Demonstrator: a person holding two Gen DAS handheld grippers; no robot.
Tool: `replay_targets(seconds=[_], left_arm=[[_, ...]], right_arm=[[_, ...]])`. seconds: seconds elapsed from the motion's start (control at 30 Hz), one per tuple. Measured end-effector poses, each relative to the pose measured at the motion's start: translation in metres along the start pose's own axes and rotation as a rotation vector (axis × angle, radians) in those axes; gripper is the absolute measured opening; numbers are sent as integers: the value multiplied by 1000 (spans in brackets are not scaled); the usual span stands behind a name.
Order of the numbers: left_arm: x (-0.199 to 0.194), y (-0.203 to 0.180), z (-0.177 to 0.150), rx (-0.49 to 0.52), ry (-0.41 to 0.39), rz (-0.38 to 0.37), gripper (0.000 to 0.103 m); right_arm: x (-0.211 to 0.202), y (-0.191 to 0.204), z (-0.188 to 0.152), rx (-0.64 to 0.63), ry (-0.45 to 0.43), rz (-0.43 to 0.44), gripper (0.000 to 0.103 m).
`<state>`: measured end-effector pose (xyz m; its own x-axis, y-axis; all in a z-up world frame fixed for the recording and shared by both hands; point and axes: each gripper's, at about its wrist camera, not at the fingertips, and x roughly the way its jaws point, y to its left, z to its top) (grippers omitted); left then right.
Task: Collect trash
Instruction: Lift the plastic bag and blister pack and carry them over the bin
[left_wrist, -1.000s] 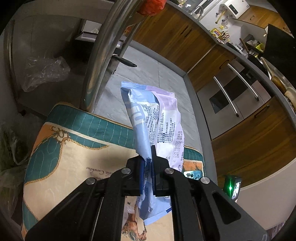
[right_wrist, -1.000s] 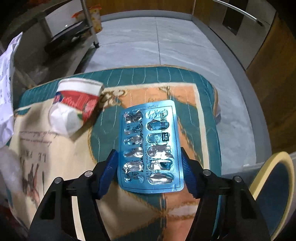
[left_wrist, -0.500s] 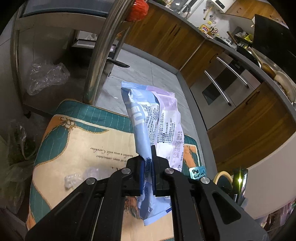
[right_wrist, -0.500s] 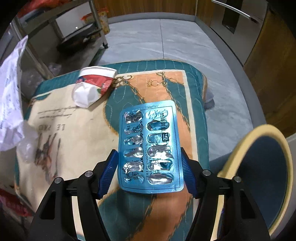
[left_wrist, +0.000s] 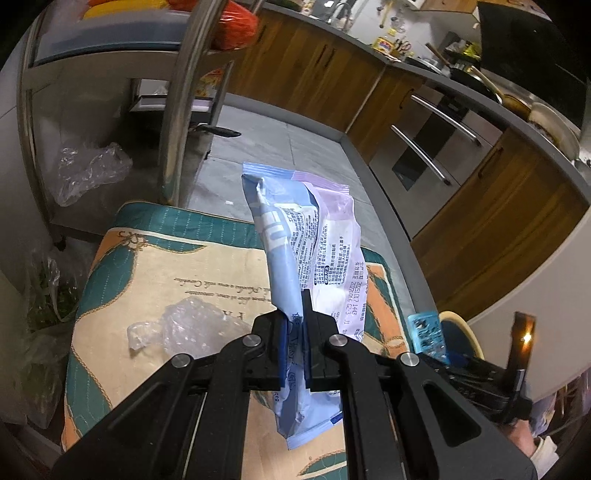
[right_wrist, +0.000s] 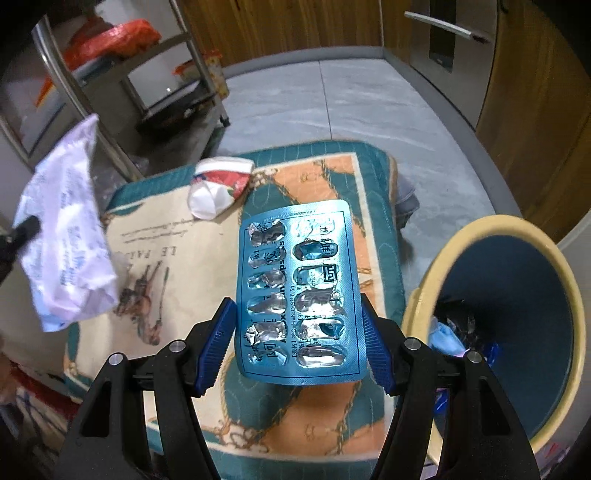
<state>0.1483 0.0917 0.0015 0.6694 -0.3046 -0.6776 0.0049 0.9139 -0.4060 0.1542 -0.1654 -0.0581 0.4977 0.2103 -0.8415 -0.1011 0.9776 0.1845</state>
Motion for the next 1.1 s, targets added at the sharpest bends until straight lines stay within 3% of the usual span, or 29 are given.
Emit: replay_targets(seconds=[0.47,1.1], left_arm=[[3,-49,-9,96,20,-110,5],[45,-175,-43,249,117,-287,5]], right_arm=[[-83,-37,-17,21,-121,-24,67],[-105,-132,-51,228,-196,-55,67]])
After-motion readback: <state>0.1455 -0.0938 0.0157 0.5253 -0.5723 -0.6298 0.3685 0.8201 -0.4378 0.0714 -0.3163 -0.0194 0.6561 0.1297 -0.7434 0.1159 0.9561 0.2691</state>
